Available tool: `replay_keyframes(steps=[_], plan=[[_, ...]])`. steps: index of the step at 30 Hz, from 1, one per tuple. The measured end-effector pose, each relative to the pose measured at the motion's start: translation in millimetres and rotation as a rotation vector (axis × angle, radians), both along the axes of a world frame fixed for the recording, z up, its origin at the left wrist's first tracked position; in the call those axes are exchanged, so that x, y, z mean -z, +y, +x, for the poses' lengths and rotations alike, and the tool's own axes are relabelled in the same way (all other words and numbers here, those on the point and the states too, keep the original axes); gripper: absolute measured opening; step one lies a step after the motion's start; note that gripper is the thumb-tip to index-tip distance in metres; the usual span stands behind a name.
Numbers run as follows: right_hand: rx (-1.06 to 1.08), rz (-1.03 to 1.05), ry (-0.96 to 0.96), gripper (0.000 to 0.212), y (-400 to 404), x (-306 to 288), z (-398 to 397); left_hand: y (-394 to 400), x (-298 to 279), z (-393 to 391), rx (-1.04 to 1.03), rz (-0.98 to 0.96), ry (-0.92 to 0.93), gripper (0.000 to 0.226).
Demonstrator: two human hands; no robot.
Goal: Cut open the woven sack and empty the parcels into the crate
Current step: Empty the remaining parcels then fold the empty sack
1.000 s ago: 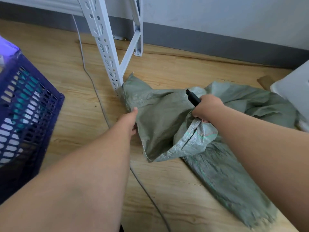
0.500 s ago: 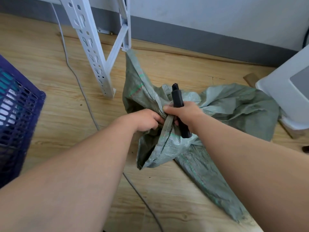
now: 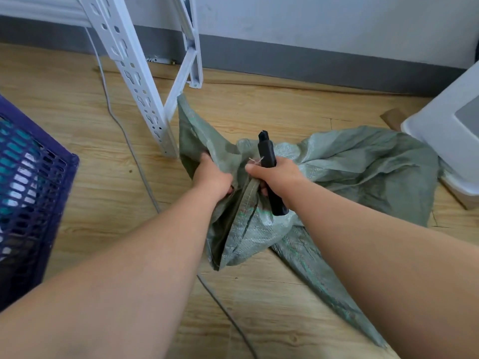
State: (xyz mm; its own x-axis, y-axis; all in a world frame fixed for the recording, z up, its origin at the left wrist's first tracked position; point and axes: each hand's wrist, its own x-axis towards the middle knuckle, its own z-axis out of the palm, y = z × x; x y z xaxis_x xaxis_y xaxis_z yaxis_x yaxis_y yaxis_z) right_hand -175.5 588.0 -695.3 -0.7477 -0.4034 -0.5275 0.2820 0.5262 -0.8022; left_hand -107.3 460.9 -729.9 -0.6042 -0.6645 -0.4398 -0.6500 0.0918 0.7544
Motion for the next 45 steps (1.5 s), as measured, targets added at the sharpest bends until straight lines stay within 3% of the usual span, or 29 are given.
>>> replay_keyframes(steps=[2,3,5,7,10,12,14,16,17,18,20,23,25,29,34,39,42,45], plan=[[0.019,-0.027,0.034,0.025,-0.7,-1.4,-3.3,5.4,-0.5,-1.4,0.380,-0.082,-0.011,0.051],[0.025,-0.005,0.046,0.026,-0.8,-1.8,-5.8,8.5,-3.6,-0.4,0.539,-0.022,-0.038,0.049],[0.045,0.084,0.067,0.025,0.7,-0.4,-10.3,10.9,-9.3,-0.6,0.619,0.176,-0.071,0.049],[0.112,0.134,0.107,0.021,1.4,2.7,-12.1,9.3,-11.6,-1.1,0.480,0.228,-0.024,0.045],[0.202,0.046,0.141,0.020,-1.9,5.7,-10.6,4.4,-20.9,-6.2,-0.034,-0.113,0.235,0.024],[0.197,-0.035,0.114,0.021,-6.7,4.8,-8.5,2.4,-33.9,-16.4,-0.228,-0.246,0.425,0.009],[0.170,-0.126,0.044,0.022,-11.7,2.3,-5.5,1.3,-42.3,-34.8,-0.177,-0.248,0.412,0.039],[0.129,-0.205,-0.046,0.023,-15.0,1.3,-3.0,-1.8,-48.4,-54.1,-0.167,-0.166,0.247,0.074],[0.111,-0.221,-0.086,0.024,-15.5,1.6,-2.4,-4.5,-50.5,-61.8,-0.191,-0.159,0.160,0.081],[0.101,-0.226,-0.121,0.024,-15.6,2.1,-2.0,-7.4,-51.1,-68.0,-0.194,-0.198,0.072,0.079],[0.111,-0.231,-0.174,0.020,-14.8,0.6,-2.7,-10.9,-51.4,-76.2,-0.124,-0.318,-0.057,0.053],[0.189,-0.214,-0.163,0.023,-8.7,-8.0,-4.9,-8.1,-55.5,-76.6,-0.034,-0.366,-0.055,0.025],[0.246,-0.143,-0.134,0.029,-0.6,-16.0,-5.6,-4.9,-62.5,-70.4,-0.025,-0.341,-0.032,0.026],[0.290,0.019,-0.093,0.018,20.8,-42.2,3.9,8.7,-86.4,-51.9,0.027,-0.354,-0.054,0.030],[0.289,0.183,-0.082,0.013,54.9,-91.1,37.1,26.1,-135.2,-4.2,-0.044,-0.471,-0.198,0.031],[0.342,0.297,-0.104,0.009,80.8,-161.0,58.3,31.1,-209.6,33.6,-0.189,-0.378,-0.276,0.027],[0.311,0.291,-0.092,0.014,81.5,-212.8,57.4,39.1,-261.8,40.0,-0.139,-0.356,-0.275,0.031],[0.285,0.272,-0.046,0.012,79.2,-272.4,48.1,43.0,-315.8,40.4,-0.009,-0.334,-0.227,0.019]])
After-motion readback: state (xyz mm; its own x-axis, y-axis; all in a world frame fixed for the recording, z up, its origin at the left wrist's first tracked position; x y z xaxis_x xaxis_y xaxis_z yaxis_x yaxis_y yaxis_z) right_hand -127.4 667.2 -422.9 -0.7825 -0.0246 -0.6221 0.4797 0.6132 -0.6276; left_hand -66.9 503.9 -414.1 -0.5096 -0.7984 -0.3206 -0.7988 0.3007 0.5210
